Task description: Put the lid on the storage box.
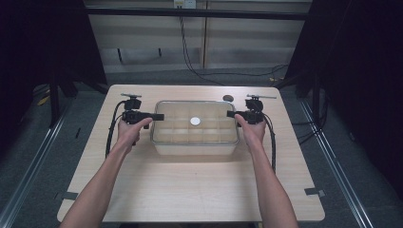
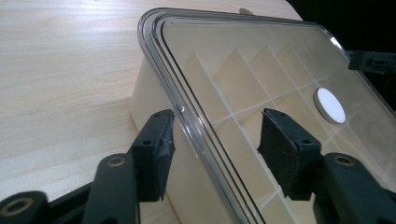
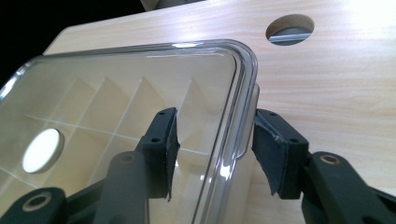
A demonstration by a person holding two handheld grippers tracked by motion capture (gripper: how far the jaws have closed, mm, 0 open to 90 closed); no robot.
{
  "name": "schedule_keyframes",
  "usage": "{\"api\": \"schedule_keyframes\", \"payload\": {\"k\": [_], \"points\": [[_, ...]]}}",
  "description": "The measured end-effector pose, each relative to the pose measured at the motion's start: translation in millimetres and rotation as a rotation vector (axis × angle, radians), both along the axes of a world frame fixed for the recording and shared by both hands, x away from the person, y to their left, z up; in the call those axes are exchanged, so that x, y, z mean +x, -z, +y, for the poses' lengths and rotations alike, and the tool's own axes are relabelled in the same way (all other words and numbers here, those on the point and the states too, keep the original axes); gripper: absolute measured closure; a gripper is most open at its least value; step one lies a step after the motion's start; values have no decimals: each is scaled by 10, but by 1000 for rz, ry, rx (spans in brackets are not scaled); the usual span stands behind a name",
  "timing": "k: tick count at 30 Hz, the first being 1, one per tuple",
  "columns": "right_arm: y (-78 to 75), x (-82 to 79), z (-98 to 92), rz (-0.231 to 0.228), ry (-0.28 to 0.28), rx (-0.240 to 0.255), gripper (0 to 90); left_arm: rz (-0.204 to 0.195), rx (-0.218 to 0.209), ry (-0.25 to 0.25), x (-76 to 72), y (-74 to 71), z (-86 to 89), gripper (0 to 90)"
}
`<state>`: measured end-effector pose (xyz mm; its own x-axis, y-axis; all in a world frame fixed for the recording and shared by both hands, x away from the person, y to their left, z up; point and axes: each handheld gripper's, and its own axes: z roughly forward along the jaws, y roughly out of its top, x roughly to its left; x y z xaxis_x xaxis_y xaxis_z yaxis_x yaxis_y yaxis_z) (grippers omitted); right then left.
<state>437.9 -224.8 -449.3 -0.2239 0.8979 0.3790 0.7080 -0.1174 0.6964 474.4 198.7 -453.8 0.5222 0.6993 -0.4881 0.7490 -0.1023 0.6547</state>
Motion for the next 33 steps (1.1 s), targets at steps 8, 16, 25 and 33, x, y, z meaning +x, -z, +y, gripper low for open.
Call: {"api": "schedule_keyframes", "payload": {"k": [8, 16, 25, 33], "points": [[-78, -80, -31, -24, -37, -11, 415, -30, 33, -17, -68, -1, 46, 350], [-214, -189, -50, -75, -49, 12, 383, -85, 51, 19, -203, -67, 102, 284], [-311, -285, -21, -105, -64, 28, 376, -125, 50, 33, -337, -192, 141, 283], [-365, -462, 34, -140, -130, 51, 376, -187, 63, 49, -530, -261, 131, 336]]}}
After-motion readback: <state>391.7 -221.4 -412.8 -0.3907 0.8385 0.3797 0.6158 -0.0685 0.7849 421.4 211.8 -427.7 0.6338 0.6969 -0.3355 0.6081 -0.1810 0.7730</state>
